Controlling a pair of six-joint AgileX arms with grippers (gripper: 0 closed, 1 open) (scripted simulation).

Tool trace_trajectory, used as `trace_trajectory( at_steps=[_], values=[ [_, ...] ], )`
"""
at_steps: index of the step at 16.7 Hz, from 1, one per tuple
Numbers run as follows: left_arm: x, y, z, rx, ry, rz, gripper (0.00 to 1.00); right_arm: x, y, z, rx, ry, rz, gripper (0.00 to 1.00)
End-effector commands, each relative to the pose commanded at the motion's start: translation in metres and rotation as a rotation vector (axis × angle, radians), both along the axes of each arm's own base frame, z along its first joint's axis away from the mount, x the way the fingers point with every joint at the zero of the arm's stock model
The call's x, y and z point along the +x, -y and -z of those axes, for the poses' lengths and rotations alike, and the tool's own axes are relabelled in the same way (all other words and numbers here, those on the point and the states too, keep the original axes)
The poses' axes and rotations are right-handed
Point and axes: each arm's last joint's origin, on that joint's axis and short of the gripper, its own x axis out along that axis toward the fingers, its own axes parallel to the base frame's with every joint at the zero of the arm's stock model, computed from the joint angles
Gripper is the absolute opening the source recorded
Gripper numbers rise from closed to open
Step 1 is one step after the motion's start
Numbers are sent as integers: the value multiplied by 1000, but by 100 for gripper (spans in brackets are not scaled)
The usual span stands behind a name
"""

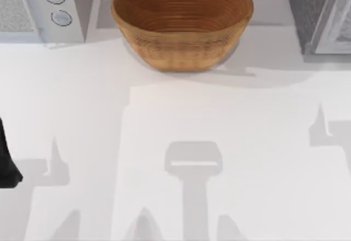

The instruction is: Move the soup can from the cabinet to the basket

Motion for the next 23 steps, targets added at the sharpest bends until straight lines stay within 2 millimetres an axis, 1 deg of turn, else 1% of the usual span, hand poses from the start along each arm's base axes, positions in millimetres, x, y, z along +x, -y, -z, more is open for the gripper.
trace_trajectory(
  at_steps=[3, 6, 9, 11, 13, 16, 21, 23],
  values=[
    [0, 0, 0, 0, 0, 0, 100, 23, -6, -64, -1, -3, 4, 100],
    [0, 0, 0, 0, 0, 0, 100, 53, -13, -122, -1, 0, 7, 100],
    [0, 0, 0, 0, 0, 0, 100, 85, -23, -168, 1, 9, 8, 100],
    [0, 0, 0, 0, 0, 0, 100, 104, -30, -190, 2, 15, 8, 100],
    [0, 0, 0, 0, 0, 0, 100, 119, -35, -205, 4, 20, 6, 100],
    [0, 0, 0, 0, 0, 0, 100, 133, -41, -215, 5, 20, 4, 100],
    [0, 0, 0, 0, 0, 0, 100, 134, -40, -216, 5, 23, 7, 100],
    [0, 0, 0, 0, 0, 0, 100, 138, -41, -217, 4, 25, 8, 100]
  ],
)
